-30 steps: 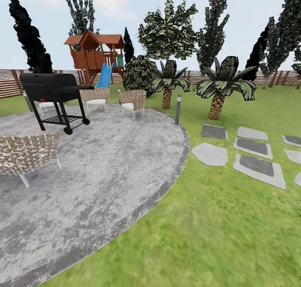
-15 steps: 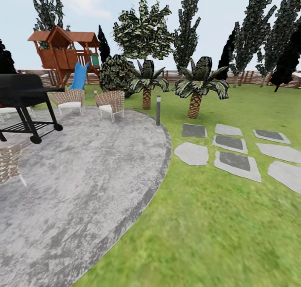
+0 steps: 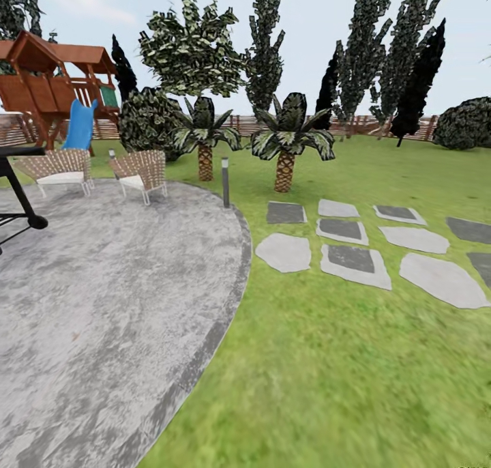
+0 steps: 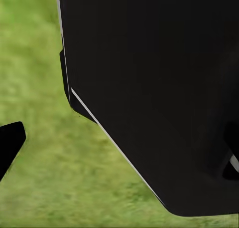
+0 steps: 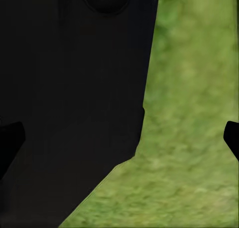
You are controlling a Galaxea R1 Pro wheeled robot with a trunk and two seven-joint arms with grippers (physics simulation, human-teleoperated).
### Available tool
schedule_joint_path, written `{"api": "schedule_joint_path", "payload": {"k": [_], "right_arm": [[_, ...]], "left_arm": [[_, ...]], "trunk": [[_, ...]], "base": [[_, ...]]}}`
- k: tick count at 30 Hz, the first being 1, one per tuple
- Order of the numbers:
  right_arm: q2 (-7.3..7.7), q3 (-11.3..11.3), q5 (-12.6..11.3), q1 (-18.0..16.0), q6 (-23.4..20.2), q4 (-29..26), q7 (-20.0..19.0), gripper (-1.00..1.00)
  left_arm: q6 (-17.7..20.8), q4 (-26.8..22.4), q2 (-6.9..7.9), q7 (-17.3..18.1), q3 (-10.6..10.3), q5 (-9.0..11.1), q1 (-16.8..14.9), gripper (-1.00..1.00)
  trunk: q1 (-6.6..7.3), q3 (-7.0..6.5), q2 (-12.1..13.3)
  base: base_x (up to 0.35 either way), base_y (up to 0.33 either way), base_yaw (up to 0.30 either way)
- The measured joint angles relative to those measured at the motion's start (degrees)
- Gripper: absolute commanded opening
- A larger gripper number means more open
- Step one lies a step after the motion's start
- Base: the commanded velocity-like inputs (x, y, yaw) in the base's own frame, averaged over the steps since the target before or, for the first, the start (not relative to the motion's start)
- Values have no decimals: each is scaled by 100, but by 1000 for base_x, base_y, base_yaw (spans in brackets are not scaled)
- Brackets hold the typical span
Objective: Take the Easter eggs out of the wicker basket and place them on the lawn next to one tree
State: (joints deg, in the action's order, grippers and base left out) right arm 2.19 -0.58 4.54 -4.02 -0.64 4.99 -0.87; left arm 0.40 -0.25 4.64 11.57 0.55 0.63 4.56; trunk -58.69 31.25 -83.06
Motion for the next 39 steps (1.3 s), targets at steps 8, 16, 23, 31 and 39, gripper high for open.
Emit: {"api": "schedule_joint_path", "payload": {"k": [8, 16, 23, 31, 39], "right_arm": [[0, 0, 0, -2, 0, 0, 1, 100], [0, 0, 0, -2, 0, 0, 1, 100], [0, 0, 0, -4, -4, 1, 2, 100], [-9, 0, 0, -3, -8, 0, 0, 100], [-9, 0, 0, -4, -8, 1, 0, 100]], "left_arm": [[0, 0, 0, 0, 0, 0, 0, 100], [-6, 1, 0, 0, 0, 0, 0, 100], [-8, -2, 0, 0, 0, 1, 0, 100], [-1, 1, 0, 0, 0, 1, 0, 100], [0, 1, 0, 0, 0, 0, 0, 100]], "trunk": [[0, 0, 0], [0, 0, 0], [0, 0, 0], [0, 0, 0], [0, 0, 0]], "base": [[336, 0, -300], [337, 0, -294], [337, 0, -154], [336, 0, -259], [336, 0, -242]]}}
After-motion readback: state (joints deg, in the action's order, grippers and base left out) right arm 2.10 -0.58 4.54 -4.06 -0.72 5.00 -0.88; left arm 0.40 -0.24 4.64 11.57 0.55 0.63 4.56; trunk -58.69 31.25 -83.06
